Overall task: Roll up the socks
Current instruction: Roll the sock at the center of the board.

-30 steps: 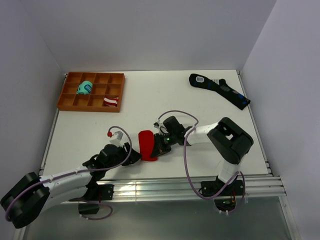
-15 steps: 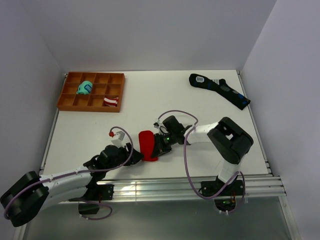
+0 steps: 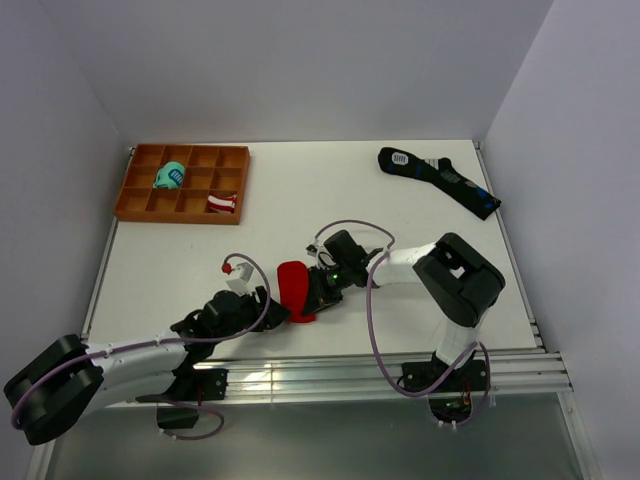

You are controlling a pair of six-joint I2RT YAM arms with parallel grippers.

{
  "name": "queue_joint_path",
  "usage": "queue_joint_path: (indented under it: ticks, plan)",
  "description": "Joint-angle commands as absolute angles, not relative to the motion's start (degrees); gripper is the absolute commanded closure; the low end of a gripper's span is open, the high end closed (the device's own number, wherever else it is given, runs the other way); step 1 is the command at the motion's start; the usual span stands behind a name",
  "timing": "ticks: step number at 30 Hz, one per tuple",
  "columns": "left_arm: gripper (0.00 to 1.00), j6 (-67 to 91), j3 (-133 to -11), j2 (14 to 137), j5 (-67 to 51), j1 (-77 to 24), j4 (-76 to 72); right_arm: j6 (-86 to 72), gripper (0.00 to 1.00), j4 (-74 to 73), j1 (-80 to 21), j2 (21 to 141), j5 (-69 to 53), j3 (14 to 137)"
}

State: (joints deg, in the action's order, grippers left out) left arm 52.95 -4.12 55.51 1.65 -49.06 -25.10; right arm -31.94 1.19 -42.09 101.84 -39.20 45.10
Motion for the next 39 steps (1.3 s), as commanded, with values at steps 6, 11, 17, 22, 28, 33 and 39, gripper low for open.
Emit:
queue_joint_path:
  ticks: [6, 11, 17, 22, 28, 33, 39]
  plan:
    - [0.45, 53.9, -5.5, 60.5, 2.3, -49.6, -28.6, -27.7, 0.88, -9.6, -41.7, 106.6, -30.0, 43.7]
    - [0.45, 55.5, -6.4, 62.9, 3.1, -50.2, -28.0, -27.3, 0.88, -10.4, -41.8, 107.0, -30.1, 44.3]
    - [0.47, 60.2, -8.2, 62.9, 7.6, -50.7, -19.9, -27.4, 0.88, -10.5, -41.8, 107.0, -31.2, 44.7]
    - [0.48, 63.2, -6.9, 62.3, 8.3, -51.1, -18.2, -27.4, 0.88, -10.3, -41.7, 108.1, -32.7, 45.3]
    - [0.52, 64.1, -7.9, 64.7, 9.0, -52.4, -17.8, -27.6, 0.88, -10.7, -41.7, 108.7, -33.3, 46.1]
    - [0.64, 65.4, -9.6, 67.3, 9.4, -53.0, -15.7, -27.9, 0.88, -10.2, -41.8, 108.4, -33.5, 45.7]
    - [0.74, 66.5, -11.6, 67.5, 10.1, -53.2, -12.0, -28.0, 0.85, -8.3, -41.8, 108.3, -34.0, 44.6]
